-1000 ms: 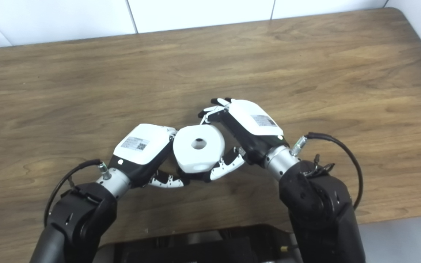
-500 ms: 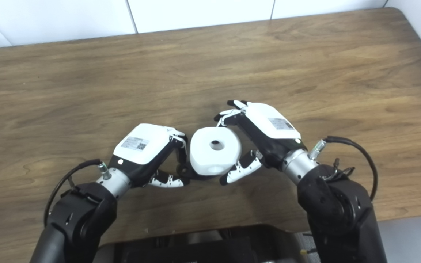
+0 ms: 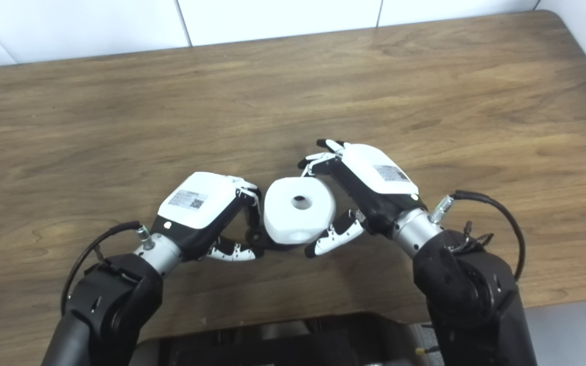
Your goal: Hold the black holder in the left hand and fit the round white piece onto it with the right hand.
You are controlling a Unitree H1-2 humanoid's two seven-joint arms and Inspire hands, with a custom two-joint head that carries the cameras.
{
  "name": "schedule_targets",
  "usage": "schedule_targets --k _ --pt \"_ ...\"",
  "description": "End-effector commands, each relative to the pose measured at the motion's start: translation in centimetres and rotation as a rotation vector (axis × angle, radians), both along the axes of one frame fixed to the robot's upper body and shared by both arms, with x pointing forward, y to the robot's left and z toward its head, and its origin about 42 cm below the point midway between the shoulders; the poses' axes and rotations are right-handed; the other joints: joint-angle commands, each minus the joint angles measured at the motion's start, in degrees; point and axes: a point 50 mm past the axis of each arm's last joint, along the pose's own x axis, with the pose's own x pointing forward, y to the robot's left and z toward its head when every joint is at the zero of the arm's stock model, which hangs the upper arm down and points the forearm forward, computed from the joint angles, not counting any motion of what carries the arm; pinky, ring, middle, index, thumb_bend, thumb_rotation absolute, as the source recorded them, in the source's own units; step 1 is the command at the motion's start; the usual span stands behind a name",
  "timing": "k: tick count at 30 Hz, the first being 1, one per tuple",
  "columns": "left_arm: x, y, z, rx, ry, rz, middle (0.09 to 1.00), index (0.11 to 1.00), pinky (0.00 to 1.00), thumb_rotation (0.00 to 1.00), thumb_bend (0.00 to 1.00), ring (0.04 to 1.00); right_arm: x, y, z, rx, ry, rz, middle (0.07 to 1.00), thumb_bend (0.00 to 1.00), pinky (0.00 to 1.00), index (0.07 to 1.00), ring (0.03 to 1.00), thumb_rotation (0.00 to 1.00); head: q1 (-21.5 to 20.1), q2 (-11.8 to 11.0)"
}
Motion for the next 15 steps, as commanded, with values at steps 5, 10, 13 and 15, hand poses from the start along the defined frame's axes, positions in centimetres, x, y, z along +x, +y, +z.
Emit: schedule_targets --k 5,10,13,15 --pt "-0.3 -0.2 -0.3 0.022 0.029 -0.026 0.782 0.489 0.83 0.06 0.52 0.84 0.0 1.0 0.5 -0.026 -0.062 0.027 0.813 0.53 1.0 0.482 0.951 0.14 0.2 0.1" --pt "-0.3 -0.3 -0.2 0.017 0.027 -0.026 0.782 0.489 0.83 0.05 0.52 0.838 -0.1 1.7 0.4 -0.059 -0.093 0.048 0.812 0.53 1.0 0.482 0.945 0.14 0.3 0.3" --pt "-0.3 -0.4 -0.2 0.019 0.025 -0.027 0.784 0.489 0.83 0.06 0.52 0.84 -0.3 1.7 0.3 -0.092 -0.11 0.061 0.815 0.53 1.0 0.482 0.949 0.14 0.4 0.3" --pt "-0.3 -0.5 -0.1 0.017 0.024 -0.028 0.784 0.489 0.83 0.06 0.52 0.839 -0.3 1.7 0.3 -0.106 -0.116 0.064 0.814 0.53 1.0 0.482 0.95 0.14 0.4 0.4"
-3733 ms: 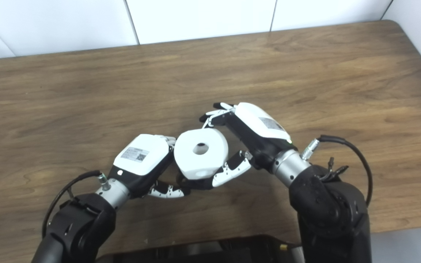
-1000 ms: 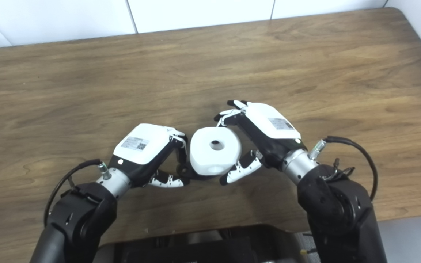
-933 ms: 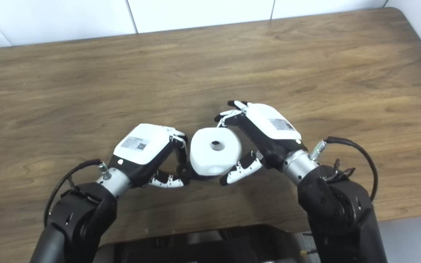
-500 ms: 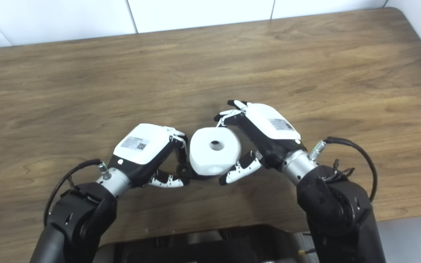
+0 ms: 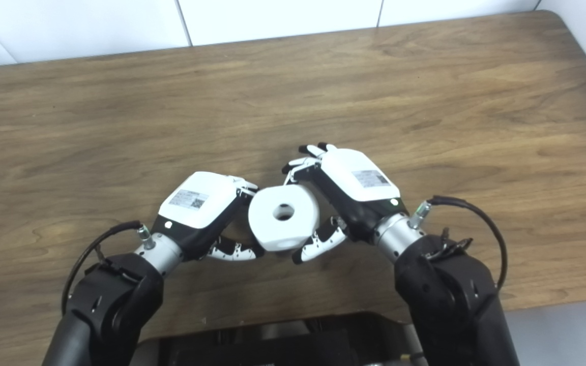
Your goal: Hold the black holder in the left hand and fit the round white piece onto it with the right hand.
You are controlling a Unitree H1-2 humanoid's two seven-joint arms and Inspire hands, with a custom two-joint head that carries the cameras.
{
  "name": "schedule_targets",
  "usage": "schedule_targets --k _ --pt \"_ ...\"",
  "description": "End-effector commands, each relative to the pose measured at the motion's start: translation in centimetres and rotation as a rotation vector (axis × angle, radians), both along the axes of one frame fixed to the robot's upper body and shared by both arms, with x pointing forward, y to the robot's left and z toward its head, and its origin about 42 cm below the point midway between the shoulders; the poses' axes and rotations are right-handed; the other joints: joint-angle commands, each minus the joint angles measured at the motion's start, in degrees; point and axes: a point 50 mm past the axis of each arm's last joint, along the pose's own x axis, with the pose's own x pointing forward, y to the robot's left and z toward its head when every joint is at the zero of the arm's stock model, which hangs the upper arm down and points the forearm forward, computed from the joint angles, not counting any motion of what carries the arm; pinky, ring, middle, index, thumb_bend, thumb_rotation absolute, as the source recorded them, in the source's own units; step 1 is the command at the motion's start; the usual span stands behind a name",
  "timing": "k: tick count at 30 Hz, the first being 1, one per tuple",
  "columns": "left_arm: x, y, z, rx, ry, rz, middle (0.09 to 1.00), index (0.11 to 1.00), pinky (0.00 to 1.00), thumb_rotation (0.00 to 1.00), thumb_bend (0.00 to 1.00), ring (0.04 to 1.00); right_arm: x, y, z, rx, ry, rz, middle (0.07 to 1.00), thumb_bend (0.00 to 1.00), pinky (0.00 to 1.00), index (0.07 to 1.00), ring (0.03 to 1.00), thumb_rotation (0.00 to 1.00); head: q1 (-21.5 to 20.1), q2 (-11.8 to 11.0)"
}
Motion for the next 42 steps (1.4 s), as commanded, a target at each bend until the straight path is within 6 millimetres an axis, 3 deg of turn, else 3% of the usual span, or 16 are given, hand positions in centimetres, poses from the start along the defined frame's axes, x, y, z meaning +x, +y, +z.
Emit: schedule_targets --k 1,25,27,30,33,42 --pt "-0.3 -0.3 -0.2 0.018 0.025 -0.026 0.782 0.489 0.83 0.06 0.52 0.837 -0.2 0.0 0.8 -0.022 -0.067 0.017 0.813 0.53 1.0 0.482 0.95 0.14 0.0 0.1" --pt "-0.3 -0.2 0.0 0.023 0.019 -0.027 0.779 0.489 0.82 0.06 0.52 0.834 -0.4 -1.2 0.4 -0.084 -0.059 0.011 0.819 0.52 1.0 0.491 0.956 0.16 -0.8 0.2" --pt "-0.3 -0.2 0.0 0.022 0.02 -0.028 0.779 0.489 0.82 0.06 0.52 0.834 -0.4 -1.2 0.5 -0.095 -0.05 0.013 0.828 0.84 1.0 0.606 0.963 0.31 -0.8 0.2" --pt "-0.3 -0.3 0.0 0.019 0.021 -0.025 0.778 0.489 0.82 0.06 0.52 0.834 -0.4 -1.3 0.6 -0.106 -0.039 0.011 0.843 0.96 1.0 0.698 0.971 0.42 -0.8 0.2" --pt "-0.3 -0.3 0.0 0.024 0.019 -0.026 0.779 0.489 0.82 0.06 0.52 0.833 -0.3 -1.3 0.8 -0.117 -0.034 0.009 0.862 1.0 1.0 0.751 0.98 0.46 -0.7 0.2" --pt "-0.2 -0.5 -0.1 0.027 0.02 -0.03 0.78 0.489 0.82 0.06 0.52 0.835 -0.2 -1.4 0.9 -0.13 -0.027 0.009 0.875 1.0 1.0 0.76 0.986 0.46 -0.5 0.2"
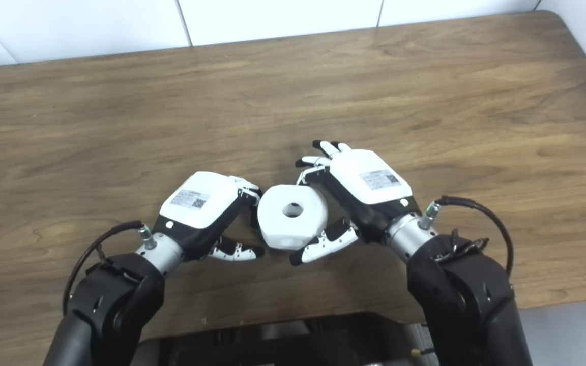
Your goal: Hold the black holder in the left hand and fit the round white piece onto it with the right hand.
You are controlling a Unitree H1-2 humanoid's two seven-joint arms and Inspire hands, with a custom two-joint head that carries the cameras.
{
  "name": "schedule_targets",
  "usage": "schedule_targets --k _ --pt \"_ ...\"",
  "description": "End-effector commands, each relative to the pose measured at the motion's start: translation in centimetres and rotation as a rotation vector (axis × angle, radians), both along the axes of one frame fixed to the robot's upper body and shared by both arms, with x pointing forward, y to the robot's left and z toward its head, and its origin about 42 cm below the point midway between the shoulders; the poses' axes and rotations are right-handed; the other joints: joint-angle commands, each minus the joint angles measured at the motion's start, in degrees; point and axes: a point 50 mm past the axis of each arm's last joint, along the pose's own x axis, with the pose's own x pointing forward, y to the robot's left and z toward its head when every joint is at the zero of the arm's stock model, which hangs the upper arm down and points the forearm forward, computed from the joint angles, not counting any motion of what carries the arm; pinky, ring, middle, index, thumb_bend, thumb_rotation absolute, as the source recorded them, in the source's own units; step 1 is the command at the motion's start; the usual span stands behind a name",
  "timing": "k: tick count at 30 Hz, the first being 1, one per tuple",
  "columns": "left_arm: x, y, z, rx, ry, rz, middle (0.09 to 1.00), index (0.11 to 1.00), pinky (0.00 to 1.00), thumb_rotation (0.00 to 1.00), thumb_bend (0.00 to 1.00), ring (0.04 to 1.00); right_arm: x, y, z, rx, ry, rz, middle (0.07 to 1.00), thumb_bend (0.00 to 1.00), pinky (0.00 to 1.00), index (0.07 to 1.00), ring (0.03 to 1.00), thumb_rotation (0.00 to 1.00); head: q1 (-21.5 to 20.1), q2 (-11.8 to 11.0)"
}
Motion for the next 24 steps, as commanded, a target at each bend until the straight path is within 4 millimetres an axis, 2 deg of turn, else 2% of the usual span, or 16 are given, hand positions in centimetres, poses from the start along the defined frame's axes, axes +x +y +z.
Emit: schedule_targets --k 1,14,19,24 --pt "-0.2 -0.4 -0.1 0.025 0.019 -0.028 0.78 0.489 0.82 0.06 0.52 0.835 -0.1 -0.1 0.5 -0.027 -0.017 0.007 0.875 1.0 1.0 0.759 0.986 0.46 -0.1 0.1" --pt "-0.2 -0.5 -0.3 0.026 0.025 -0.03 0.781 0.489 0.83 0.06 0.52 0.837 0.3 0.0 0.6 -0.025 -0.025 -0.001 0.87 1.0 1.0 0.754 0.982 0.46 0.2 -0.1" --pt "-0.3 -0.5 -0.4 0.017 0.025 -0.03 0.78 0.489 0.83 0.06 0.52 0.835 0.7 0.2 0.7 -0.034 -0.03 0.0 0.879 1.0 1.0 0.797 0.982 0.47 0.3 -0.4" --pt "-0.3 -0.5 -0.4 0.021 0.026 -0.027 0.779 0.489 0.83 0.06 0.52 0.835 1.0 0.2 1.1 -0.045 -0.037 -0.002 0.883 1.0 1.0 0.8 0.983 0.48 0.5 -0.5"
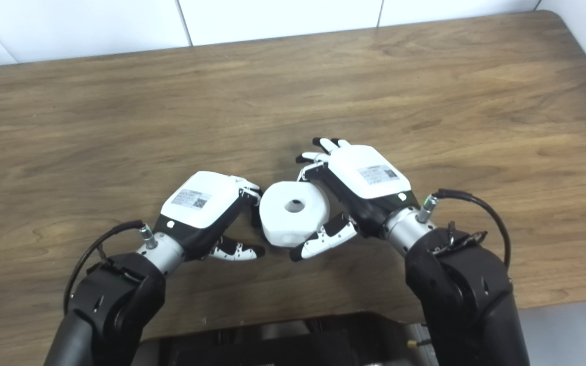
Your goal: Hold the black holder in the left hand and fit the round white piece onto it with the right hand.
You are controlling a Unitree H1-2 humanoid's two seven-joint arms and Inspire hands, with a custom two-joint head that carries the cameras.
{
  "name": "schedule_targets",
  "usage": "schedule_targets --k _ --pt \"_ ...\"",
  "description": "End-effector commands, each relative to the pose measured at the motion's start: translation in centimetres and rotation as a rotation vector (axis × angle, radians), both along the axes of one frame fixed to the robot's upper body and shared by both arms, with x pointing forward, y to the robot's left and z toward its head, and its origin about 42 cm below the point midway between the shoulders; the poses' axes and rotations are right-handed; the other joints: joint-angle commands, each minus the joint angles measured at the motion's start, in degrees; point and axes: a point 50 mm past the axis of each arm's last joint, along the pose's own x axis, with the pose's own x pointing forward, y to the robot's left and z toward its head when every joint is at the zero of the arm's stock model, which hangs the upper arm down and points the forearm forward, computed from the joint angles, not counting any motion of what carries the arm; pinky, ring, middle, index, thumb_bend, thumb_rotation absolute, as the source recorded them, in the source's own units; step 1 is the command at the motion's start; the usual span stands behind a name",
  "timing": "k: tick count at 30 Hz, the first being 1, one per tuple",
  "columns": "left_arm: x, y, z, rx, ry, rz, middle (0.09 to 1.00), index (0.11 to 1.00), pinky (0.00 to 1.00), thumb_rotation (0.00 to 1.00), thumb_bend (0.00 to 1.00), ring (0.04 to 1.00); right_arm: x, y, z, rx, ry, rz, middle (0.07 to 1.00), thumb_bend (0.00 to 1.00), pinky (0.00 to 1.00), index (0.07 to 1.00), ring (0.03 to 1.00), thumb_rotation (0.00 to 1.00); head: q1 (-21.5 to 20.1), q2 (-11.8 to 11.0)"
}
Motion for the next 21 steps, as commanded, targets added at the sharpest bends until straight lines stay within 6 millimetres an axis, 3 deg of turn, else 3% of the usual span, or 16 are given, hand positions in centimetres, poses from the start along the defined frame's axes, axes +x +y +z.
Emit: schedule_targets --k 1,21 --pt "-0.3 -0.4 -0.5 0.022 0.028 -0.022 0.78 0.489 0.83 0.06 0.52 0.836 0.3 0.0 0.7 -0.02 -0.034 0.003 0.884 1.0 1.0 0.798 0.984 0.48 -0.1 0.0" --pt "0.1 -0.3 -0.7 0.057 0.033 -0.017 0.784 0.49 0.83 0.06 0.52 0.838 0.6 0.3 5.0 -0.014 -0.097 0.025 0.875 1.0 1.0 0.797 1.0 0.52 0.4 0.2"
